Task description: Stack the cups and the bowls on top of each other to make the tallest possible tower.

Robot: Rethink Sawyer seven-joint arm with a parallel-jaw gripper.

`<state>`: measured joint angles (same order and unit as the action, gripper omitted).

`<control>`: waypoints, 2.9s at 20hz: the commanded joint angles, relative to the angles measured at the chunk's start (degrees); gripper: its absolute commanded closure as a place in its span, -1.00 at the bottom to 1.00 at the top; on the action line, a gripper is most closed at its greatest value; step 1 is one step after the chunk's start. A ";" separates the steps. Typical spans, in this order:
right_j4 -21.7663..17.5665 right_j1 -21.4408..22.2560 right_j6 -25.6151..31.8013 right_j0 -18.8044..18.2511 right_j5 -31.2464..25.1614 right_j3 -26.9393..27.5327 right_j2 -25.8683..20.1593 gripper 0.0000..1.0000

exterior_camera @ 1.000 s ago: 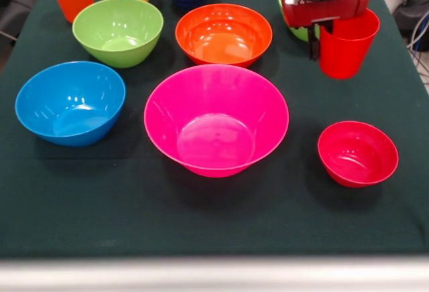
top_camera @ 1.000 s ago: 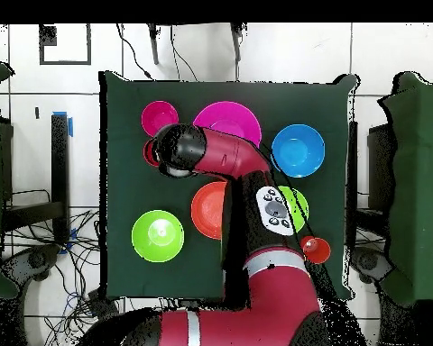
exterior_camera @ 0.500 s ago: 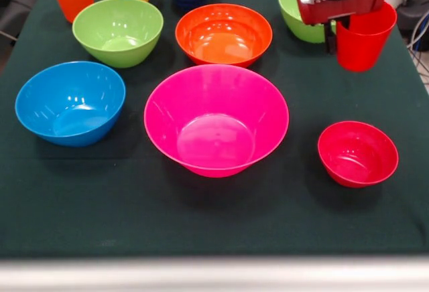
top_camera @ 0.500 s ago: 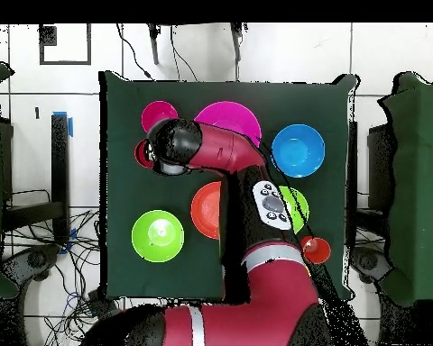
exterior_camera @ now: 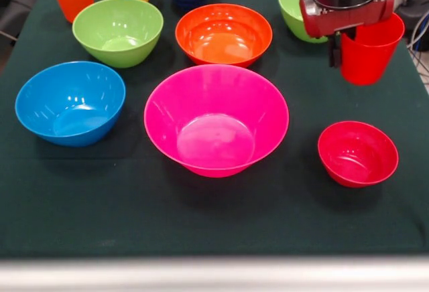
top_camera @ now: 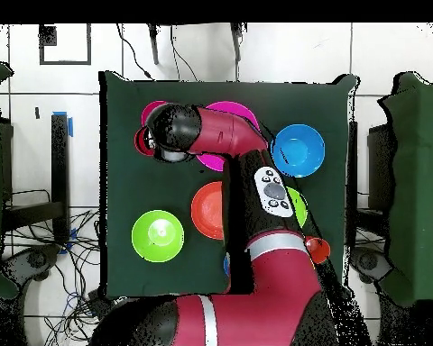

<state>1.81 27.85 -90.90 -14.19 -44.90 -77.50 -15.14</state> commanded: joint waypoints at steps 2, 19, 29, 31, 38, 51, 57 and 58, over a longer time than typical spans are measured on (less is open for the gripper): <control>-6.78 -4.22 11.94 -2.24 -5.17 4.83 -5.39 1.00; -13.88 -5.73 16.99 -5.94 -15.03 14.47 -7.19 1.00; -17.52 -9.36 22.06 -9.06 -19.10 21.19 -10.51 1.00; -18.02 -10.15 22.81 -9.39 -20.08 22.69 -11.02 1.00; -20.48 -14.74 27.02 -10.80 -23.05 29.83 -12.96 1.00; -23.29 -14.95 30.99 -13.26 -23.20 27.72 -11.89 1.00; -23.54 -13.88 27.89 -13.39 -21.67 23.99 -10.69 1.00; -23.75 -13.80 27.55 -13.39 -21.13 23.32 -10.46 1.00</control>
<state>-17.30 12.63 -79.03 -27.55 -62.98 -50.28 -24.48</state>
